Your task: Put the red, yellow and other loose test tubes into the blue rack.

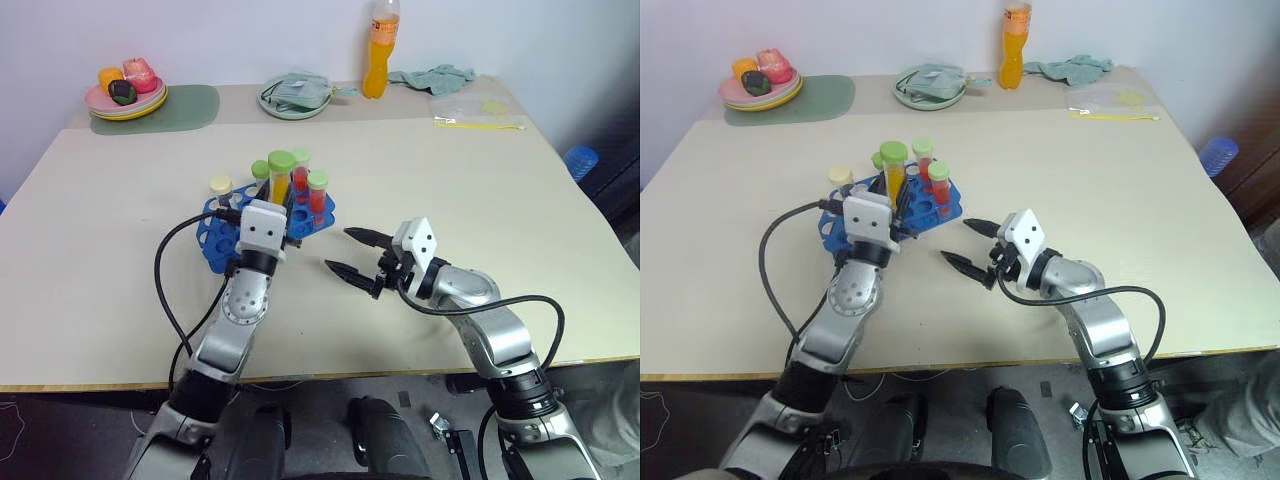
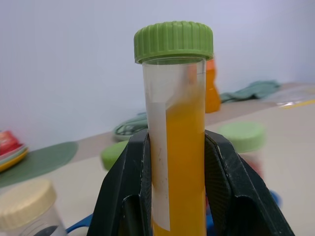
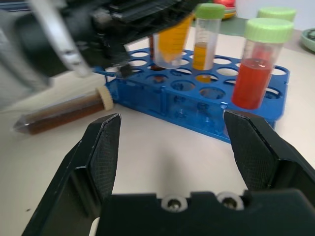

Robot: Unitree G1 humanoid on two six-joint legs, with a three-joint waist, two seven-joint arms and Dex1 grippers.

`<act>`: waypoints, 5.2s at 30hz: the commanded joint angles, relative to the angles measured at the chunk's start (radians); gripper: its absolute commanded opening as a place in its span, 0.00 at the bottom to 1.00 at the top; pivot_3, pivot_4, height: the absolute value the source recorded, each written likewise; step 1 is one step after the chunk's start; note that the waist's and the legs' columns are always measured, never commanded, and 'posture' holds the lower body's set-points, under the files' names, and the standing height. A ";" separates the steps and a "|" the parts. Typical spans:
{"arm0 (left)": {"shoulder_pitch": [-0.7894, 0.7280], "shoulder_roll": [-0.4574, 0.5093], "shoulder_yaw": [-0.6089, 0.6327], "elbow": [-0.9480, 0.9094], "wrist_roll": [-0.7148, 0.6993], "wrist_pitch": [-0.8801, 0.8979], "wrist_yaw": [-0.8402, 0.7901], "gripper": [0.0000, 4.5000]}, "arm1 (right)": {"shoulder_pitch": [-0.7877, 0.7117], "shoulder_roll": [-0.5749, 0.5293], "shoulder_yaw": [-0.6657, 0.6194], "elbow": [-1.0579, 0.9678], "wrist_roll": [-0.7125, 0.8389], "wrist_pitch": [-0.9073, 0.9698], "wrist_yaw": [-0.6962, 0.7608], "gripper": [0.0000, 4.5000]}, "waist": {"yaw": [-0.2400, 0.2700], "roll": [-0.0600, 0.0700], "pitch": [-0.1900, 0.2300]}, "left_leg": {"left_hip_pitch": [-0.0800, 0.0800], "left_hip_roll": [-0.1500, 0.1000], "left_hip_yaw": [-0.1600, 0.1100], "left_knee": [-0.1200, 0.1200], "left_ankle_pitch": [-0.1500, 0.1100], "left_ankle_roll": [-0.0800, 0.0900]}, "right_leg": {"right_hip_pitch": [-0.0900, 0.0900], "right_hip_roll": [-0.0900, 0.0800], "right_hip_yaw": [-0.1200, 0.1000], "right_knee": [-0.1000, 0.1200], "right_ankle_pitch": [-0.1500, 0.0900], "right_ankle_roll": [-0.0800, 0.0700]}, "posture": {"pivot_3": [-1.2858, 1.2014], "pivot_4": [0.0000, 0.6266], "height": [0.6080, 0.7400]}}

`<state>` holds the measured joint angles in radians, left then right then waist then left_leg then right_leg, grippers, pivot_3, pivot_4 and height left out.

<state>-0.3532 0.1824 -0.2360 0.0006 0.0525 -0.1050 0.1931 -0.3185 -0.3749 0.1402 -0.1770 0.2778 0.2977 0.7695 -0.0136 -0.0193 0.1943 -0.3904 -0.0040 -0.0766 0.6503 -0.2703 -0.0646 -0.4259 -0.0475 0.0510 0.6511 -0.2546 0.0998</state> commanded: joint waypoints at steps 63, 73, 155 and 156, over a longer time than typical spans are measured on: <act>-0.138 0.098 0.416 -0.858 -0.314 1.719 -0.157 0.98 | -0.055 -0.017 0.047 0.013 -0.016 -0.038 0.080 0.81 | -0.013 -0.001 0.000 | 0.002 0.000 -0.003 0.001 0.000 0.000 | 0.003 0.001 -0.001 0.002 0.000 0.001 | 0.52 0.24 1.00; -0.150 0.185 0.448 -0.568 -0.903 1.719 0.295 0.98 | -0.083 -0.055 0.073 0.018 0.010 -0.018 0.178 0.81 | 0.000 -0.001 0.000 | 0.001 0.000 -0.004 0.002 0.000 -0.001 | 0.002 0.000 -0.001 0.002 0.000 0.000 | 0.52 0.24 1.00; 0.058 0.062 0.093 0.010 -0.072 -0.147 0.006 0.17 | -0.037 -0.081 0.152 -0.061 0.013 0.029 0.212 0.81 | 0.000 -0.002 -0.002 | 0.001 -0.001 -0.001 0.002 0.000 0.000 | 0.005 -0.001 -0.001 -0.003 0.001 0.001 | 0.52 0.24 1.00; 0.057 0.049 0.099 0.022 -0.069 -0.160 -0.006 0.17 | -0.036 -0.081 0.152 -0.062 0.013 0.029 0.209 0.81 | -0.001 -0.002 -0.002 | 0.001 -0.001 -0.001 0.001 0.000 0.001 | 0.005 -0.001 -0.001 -0.003 0.001 0.001 | 0.52 0.24 1.00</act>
<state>-0.2847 0.2358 -0.1532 0.0276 -0.0306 -0.2156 0.2043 -0.3563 -0.4597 0.3047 -0.1953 0.2874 0.3341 0.9846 -0.0149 -0.0210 0.1924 -0.3892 -0.0045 -0.0781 0.6513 -0.2708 -0.0640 -0.4216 -0.0482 0.0498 0.6482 -0.2540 0.1010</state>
